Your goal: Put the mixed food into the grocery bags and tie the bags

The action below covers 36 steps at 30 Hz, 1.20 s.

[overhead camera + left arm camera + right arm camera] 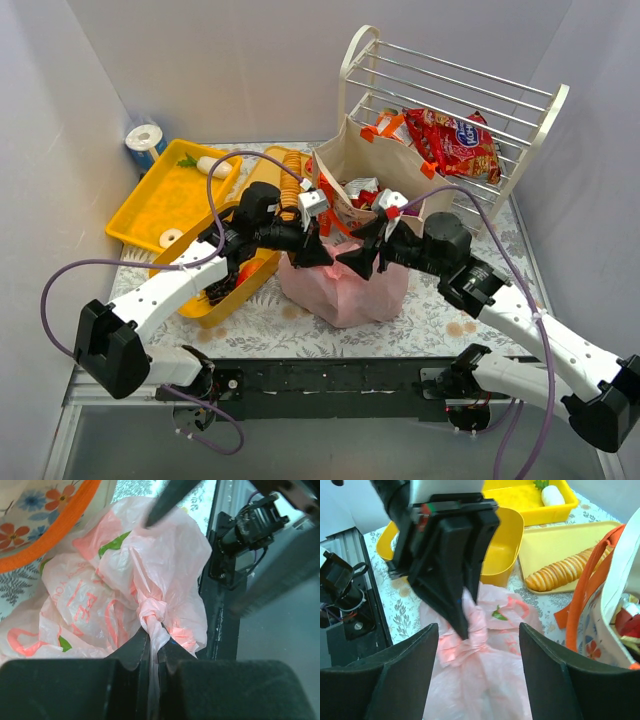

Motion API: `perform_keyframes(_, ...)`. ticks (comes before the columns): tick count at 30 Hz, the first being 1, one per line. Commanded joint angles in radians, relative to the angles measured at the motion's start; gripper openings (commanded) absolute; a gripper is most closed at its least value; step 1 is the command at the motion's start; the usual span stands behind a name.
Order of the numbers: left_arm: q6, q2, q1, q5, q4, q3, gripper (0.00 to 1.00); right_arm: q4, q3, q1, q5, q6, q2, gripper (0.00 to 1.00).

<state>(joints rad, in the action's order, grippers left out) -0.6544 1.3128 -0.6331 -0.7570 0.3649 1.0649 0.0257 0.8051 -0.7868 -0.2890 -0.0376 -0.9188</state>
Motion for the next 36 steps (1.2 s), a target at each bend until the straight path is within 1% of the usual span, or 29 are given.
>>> perform_keyframes(1, 0.006, -0.072, 0.0, -0.094, -0.075, -0.028, 0.0, -0.037, 0.043, 0.067, -0.208, 0.038, -0.077, 0.73)
perform_keyframes(2, 0.01, -0.078, 0.0, -0.102, -0.078, -0.034, 0.0, -0.035, 0.036, 0.07, -0.228, 0.069, -0.084, 0.74)
perform_keyframes(3, 0.012, -0.083, 0.0, -0.107, -0.08, -0.037, 0.0, 0.008, 0.029, 0.073, -0.249, 0.091, -0.089, 0.75)
perform_keyframes(6, 0.013, -0.104, 0.0, -0.12, -0.099, -0.054, 0.0, 0.054, -0.004, 0.084, -0.375, 0.125, -0.106, 0.76)
perform_keyframes(8, 0.013, -0.113, 0.0, -0.125, -0.106, -0.057, 0.0, 0.088, -0.021, 0.086, -0.409, 0.13, -0.126, 0.76)
perform_keyframes(10, 0.013, -0.113, 0.0, -0.137, -0.109, -0.057, 0.0, 0.117, -0.032, 0.086, -0.423, 0.125, -0.155, 0.7)
perform_keyframes(11, 0.013, -0.112, 0.0, -0.143, -0.112, -0.057, 0.0, 0.125, -0.04, 0.086, -0.426, 0.123, -0.167, 0.65)
perform_keyframes(12, 0.013, -0.112, 0.0, -0.146, -0.11, -0.057, 0.0, 0.131, -0.043, 0.086, -0.429, 0.122, -0.19, 0.56)
perform_keyframes(14, 0.012, -0.112, 0.0, -0.151, -0.115, -0.059, 0.0, 0.155, -0.05, 0.086, -0.434, 0.11, -0.209, 0.48)
perform_keyframes(17, 0.012, -0.11, 0.0, -0.151, -0.115, -0.06, 0.0, 0.221, -0.066, 0.086, -0.446, 0.067, -0.235, 0.47)
perform_keyframes(20, 0.007, -0.113, 0.0, -0.151, -0.122, -0.065, 0.0, 0.276, -0.086, 0.086, -0.423, 0.021, -0.253, 0.44)
perform_keyframes(23, -0.004, -0.121, 0.0, -0.145, -0.144, -0.075, 0.0, 0.321, -0.121, 0.083, -0.363, -0.008, -0.25, 0.4)
perform_keyframes(25, -0.013, -0.13, 0.0, -0.136, -0.173, -0.092, 0.0, 0.37, -0.158, 0.066, -0.285, -0.03, -0.227, 0.36)
perform_keyframes(26, -0.025, -0.133, 0.0, -0.131, -0.185, -0.097, 0.0, 0.387, -0.17, 0.058, -0.251, -0.034, -0.218, 0.3)
perform_keyframes(27, -0.031, -0.139, 0.0, -0.119, -0.21, -0.102, 0.0, 0.417, -0.181, 0.037, -0.174, -0.045, -0.2, 0.24)
perform_keyframes(28, -0.037, -0.144, 0.0, -0.11, -0.222, -0.114, 0.0, 0.439, -0.21, 0.021, -0.136, -0.048, -0.192, 0.19)
perform_keyframes(29, -0.045, -0.15, 0.0, -0.102, -0.231, -0.118, 0.0, 0.453, -0.222, 0.006, -0.093, -0.053, -0.183, 0.09)
perform_keyframes(31, -0.044, -0.158, 0.0, -0.059, -0.242, -0.125, 0.0, 0.473, -0.244, -0.043, 0.057, -0.065, -0.163, 0.01)
perform_keyframes(32, -0.041, -0.165, 0.0, -0.036, -0.242, -0.131, 0.0, 0.47, -0.248, -0.06, 0.12, -0.07, -0.158, 0.01)
perform_keyframes(33, -0.028, -0.17, 0.0, -0.015, -0.242, -0.135, 0.0, 0.47, -0.251, -0.09, 0.225, -0.071, -0.147, 0.01)
perform_keyframes(34, -0.024, -0.175, 0.0, 0.031, -0.241, -0.137, 0.0, 0.464, -0.253, -0.104, 0.282, -0.079, -0.141, 0.01)
perform_keyframes(36, -0.004, -0.191, 0.0, 0.064, -0.241, -0.148, 0.0, 0.462, -0.262, -0.14, 0.428, -0.084, -0.129, 0.01)
